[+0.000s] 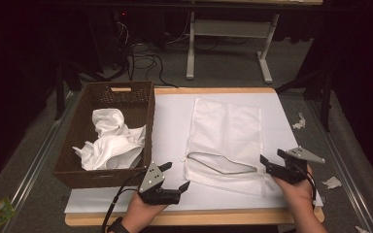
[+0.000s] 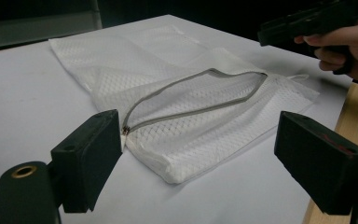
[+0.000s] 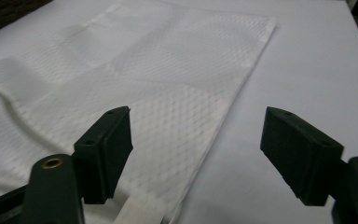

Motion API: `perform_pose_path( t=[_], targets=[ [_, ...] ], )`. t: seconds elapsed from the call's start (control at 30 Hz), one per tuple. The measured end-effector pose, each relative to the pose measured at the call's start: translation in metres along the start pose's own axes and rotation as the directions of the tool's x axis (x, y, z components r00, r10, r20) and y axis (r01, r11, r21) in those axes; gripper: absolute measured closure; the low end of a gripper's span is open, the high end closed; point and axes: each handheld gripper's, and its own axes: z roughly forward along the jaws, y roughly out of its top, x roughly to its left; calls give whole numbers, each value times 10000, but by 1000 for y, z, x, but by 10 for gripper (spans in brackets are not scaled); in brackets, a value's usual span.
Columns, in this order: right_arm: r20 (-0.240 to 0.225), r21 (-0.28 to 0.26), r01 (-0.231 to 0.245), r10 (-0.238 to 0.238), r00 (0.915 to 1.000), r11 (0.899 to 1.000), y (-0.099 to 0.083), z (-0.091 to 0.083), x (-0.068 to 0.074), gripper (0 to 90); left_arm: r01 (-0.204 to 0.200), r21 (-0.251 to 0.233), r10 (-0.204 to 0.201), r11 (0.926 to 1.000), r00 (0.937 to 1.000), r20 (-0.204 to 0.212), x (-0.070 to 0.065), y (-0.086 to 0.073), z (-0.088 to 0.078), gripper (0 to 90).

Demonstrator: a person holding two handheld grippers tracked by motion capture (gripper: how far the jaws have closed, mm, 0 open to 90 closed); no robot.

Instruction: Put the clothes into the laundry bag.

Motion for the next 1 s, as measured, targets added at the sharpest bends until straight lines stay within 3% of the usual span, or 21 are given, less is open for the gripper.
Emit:
perform_pose_path(
  t=[0.13, 0.17, 0.33, 0.57, 0.6, 0.73, 0.83, 0.97, 1.0],
  targets=[
    [468, 200, -213, 203, 9987, 9996, 11, 16, -6, 288, 115, -108, -114, 9999, 9999, 76, 2, 2, -2, 156],
    [646, 328, -366, 344, 9973, 9988, 17, 29, -10, 316, 167, -189, -165, 9997, 9998, 109, 3, 3, -4, 158],
    [764, 665, -468, 417, 9962, 9967, 30, 57, -17, 342, 107, -434, -99, 9990, 9998, 182, 3, 5, -7, 158],
    [1374, 1403, -553, 359, 9899, 9886, 49, 100, -29, 454, 109, -374, -102, 9992, 9997, 200, 5, 4, -4, 160],
    [1475, 1549, -631, 400, 9882, 9859, 50, 109, -32, 513, 112, -396, -104, 9992, 9997, 200, 6, 4, -4, 162],
    [1416, 1718, -966, 725, 9873, 9804, 45, 121, -41, 591, 112, -526, -100, 9986, 9997, 228, 7, 3, -5, 165],
    [1312, 1717, -936, 714, 9888, 9807, 45, 122, -42, 648, 109, -556, -94, 9984, 9996, 266, 7, 3, -6, 166],
    [1380, 1812, -685, 436, 9895, 9811, 44, 121, -37, 889, 85, -563, -70, 9984, 9996, 259, 6, 3, -6, 166],
    [1296, 1817, -592, 357, 9909, 9816, 43, 121, -37, 891, 87, -574, -72, 9983, 9996, 258, 6, 4, -6, 165]
  ],
)
